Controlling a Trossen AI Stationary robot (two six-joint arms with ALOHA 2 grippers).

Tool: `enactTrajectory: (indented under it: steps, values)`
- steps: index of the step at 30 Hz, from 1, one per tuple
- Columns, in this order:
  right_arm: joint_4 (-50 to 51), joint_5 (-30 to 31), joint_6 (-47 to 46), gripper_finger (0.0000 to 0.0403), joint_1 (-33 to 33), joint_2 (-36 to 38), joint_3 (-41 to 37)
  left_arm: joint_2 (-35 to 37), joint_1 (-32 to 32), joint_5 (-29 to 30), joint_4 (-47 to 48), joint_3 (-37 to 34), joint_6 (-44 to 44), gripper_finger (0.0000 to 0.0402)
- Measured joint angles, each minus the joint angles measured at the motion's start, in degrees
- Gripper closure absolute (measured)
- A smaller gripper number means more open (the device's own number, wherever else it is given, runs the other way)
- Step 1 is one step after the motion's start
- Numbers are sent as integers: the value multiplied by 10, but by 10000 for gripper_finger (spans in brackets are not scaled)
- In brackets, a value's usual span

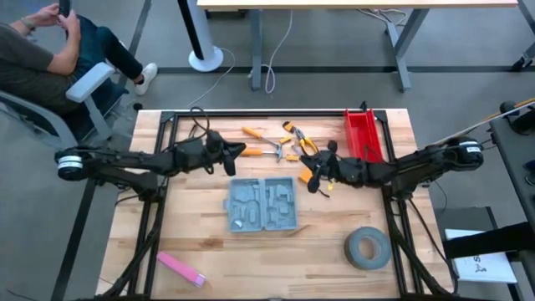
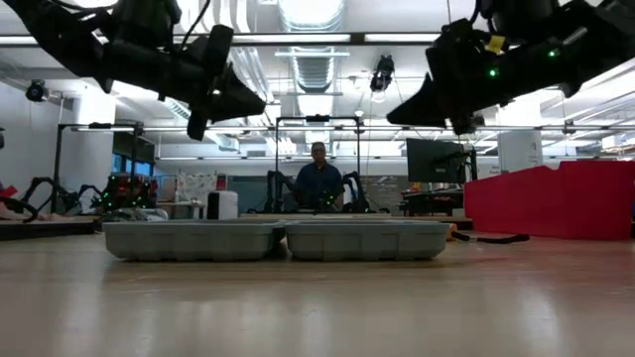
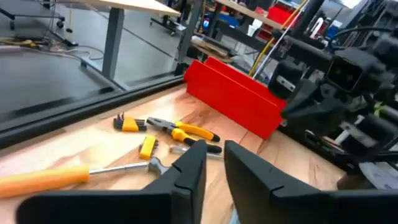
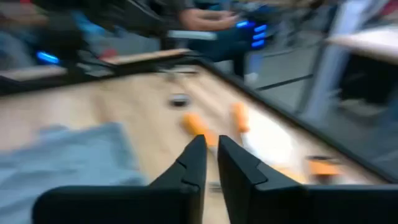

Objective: Prefit tool cases
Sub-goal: Put the yellow hammer into the gray pre-fit tool case

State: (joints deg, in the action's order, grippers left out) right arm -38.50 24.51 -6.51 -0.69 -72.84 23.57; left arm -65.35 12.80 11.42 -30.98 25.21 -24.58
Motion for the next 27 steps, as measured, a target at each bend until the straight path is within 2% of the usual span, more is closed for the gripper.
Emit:
enactTrajectory:
  steps: [2, 4, 9, 14, 20, 27]
  values:
    - [-1, -47, -43, 354, -7, 0, 3, -11, 0, 0, 7, 10, 0, 314]
    - [0, -63, -64, 327, -6, 0, 4, -21, -1, -4, 16, 21, 9, 288]
    - [0, -65, -75, 255, -2, 0, 4, -41, -3, -20, 65, 38, 18, 225]
    - [3, -65, -132, 202, -2, -1, 4, -57, -5, -20, 153, 61, 10, 191]
    - [16, -66, -170, 175, 10, 0, 5, -87, -8, -20, 236, 112, -4, 182]
    - [24, -65, -165, 180, 26, 0, 5, -146, -8, -20, 334, 208, 21, 182]
